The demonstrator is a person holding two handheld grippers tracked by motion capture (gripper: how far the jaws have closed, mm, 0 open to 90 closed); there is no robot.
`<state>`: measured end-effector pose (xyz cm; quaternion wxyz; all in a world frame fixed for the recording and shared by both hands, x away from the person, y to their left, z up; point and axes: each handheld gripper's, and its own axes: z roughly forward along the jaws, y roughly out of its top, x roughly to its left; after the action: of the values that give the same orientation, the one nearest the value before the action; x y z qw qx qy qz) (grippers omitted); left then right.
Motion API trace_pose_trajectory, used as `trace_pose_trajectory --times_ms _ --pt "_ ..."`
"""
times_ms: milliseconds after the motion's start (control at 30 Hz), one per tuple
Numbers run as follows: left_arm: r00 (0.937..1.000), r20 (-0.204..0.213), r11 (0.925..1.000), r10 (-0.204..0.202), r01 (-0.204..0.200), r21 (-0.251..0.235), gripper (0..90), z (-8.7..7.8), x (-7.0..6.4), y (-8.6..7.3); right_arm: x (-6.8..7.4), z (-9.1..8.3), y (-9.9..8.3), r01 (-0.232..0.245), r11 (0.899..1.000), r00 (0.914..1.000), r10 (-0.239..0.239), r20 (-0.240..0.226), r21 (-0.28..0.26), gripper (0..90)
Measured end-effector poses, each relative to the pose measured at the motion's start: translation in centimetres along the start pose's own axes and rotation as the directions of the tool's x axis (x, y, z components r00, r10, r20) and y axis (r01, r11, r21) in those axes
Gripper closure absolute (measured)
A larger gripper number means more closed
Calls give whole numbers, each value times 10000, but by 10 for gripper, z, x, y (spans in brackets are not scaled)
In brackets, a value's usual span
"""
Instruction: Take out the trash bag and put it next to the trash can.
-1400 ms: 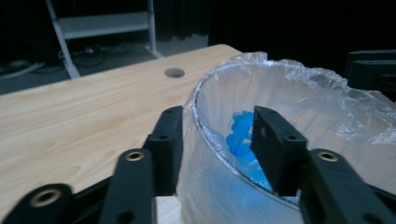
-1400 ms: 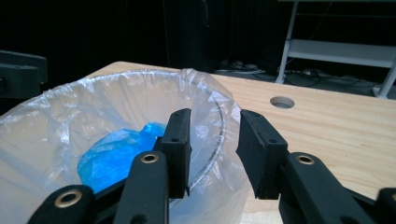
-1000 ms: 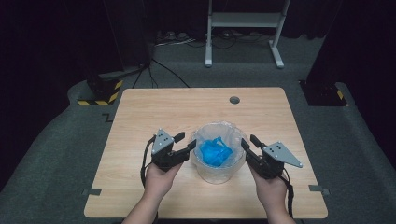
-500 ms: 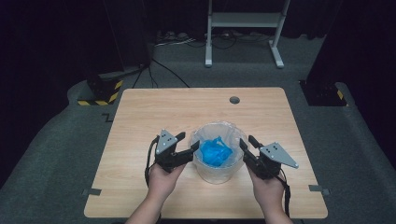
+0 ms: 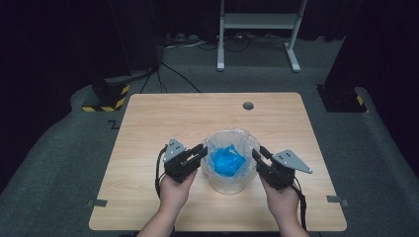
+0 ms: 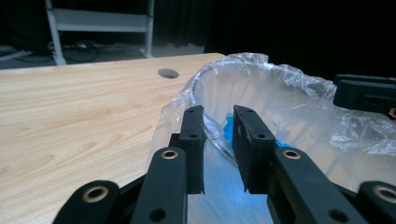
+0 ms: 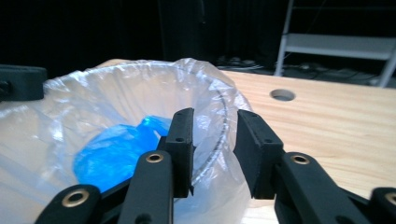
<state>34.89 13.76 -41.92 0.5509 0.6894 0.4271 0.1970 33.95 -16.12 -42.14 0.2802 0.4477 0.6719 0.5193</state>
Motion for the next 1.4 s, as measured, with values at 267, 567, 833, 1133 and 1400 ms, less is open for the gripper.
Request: trace_pose_trajectory --times_ms 267,567,833,1133,1400 --pt "9994 -329 9992 63 -76 -384 858 -4 -2 0 4 -4 1 451 9985 9977 -435 528 -305 835" --pt "9996 -289 9954 36 -63 -951 898 -13 -5 1 9 -10 2 1002 9905 9915 -915 925 -938 900" --pt "9996 -59 9849 280 -286 -1706 898 -23 -11 10 13 -16 7 1168 9806 9900 -1022 975 -1577 900" --pt "9995 -84 9701 310 -321 -2406 898 -33 -10 12 19 -28 12 1199 9595 9896 -950 1079 -2549 900" --pt "9999 -117 9754 50 -75 -2202 898 -31 -4 2 32 -27 11 1184 9599 9896 -931 1097 -2539 900"
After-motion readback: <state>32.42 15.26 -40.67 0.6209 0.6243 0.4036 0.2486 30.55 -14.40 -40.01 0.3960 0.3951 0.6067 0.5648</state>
